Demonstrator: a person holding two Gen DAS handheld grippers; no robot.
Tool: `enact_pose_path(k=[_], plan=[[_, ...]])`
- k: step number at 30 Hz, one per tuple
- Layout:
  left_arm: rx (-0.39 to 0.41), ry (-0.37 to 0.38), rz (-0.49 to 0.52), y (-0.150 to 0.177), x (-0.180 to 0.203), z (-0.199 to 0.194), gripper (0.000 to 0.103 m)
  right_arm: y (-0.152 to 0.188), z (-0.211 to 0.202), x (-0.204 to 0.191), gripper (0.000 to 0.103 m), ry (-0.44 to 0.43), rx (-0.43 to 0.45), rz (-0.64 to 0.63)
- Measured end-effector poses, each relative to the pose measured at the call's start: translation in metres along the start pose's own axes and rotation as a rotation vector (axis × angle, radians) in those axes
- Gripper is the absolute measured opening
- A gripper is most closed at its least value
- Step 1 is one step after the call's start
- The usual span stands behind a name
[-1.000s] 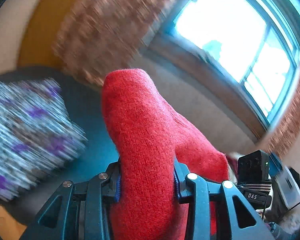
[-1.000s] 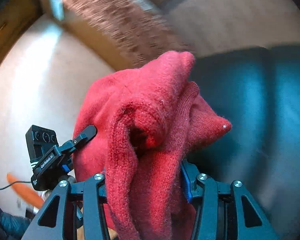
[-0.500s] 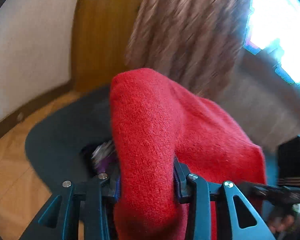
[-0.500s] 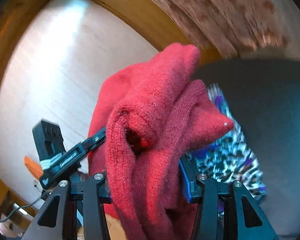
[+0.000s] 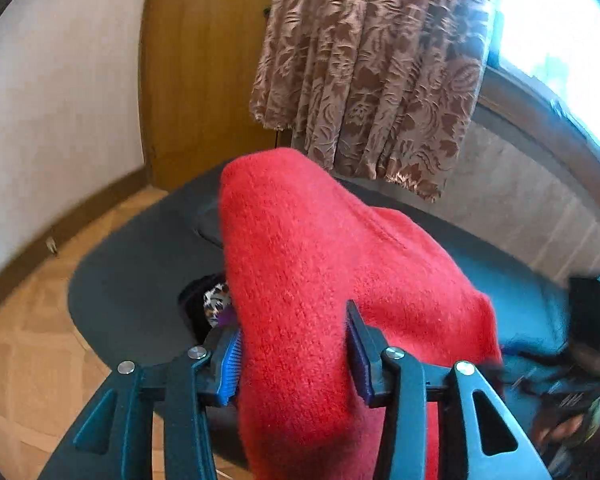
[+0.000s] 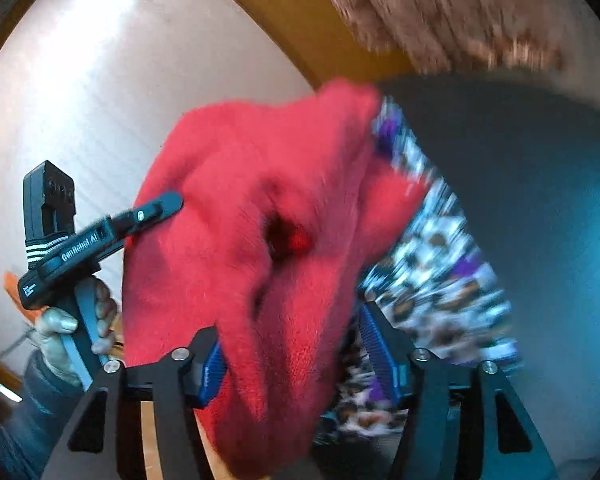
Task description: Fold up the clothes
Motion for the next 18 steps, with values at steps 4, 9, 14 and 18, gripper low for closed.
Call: enact_pose_path(k=[4,9,14,18], plan=[[-0.082,0.001,-0.04,-0.007,-0.01,0.012,0.047,-0.021,-0.039,-0.029,0.064,0.076,0.155,-0.21],[-0.08,-0.013,-0.135,-0.029,-0.035,0.003,0.049,-0.036,0.0,-0.067,0.064,0.066,0.115,-0.426],[0.105,0.071,-0.231,-0.064,-0.037,-0.034,0.048,-0.045,0.031,-0.073,0.062,0.068,0.072,-0.479],[0.027,0.155,-0.199,-0.049,-0.01,0.009,0.048,-0.052,0.049,-0.068,0.063,0.074,0.06,-0.465]])
Point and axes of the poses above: each gripper's, at about its wrist camera, not at the fingertips, and z roughly the way its jaws point, x to its right, y to its underside, the point moved 5 cm from there along z, roughly the way its jaws point, and after that the axes turned 6 degrees about y, right-handed, at the moved point
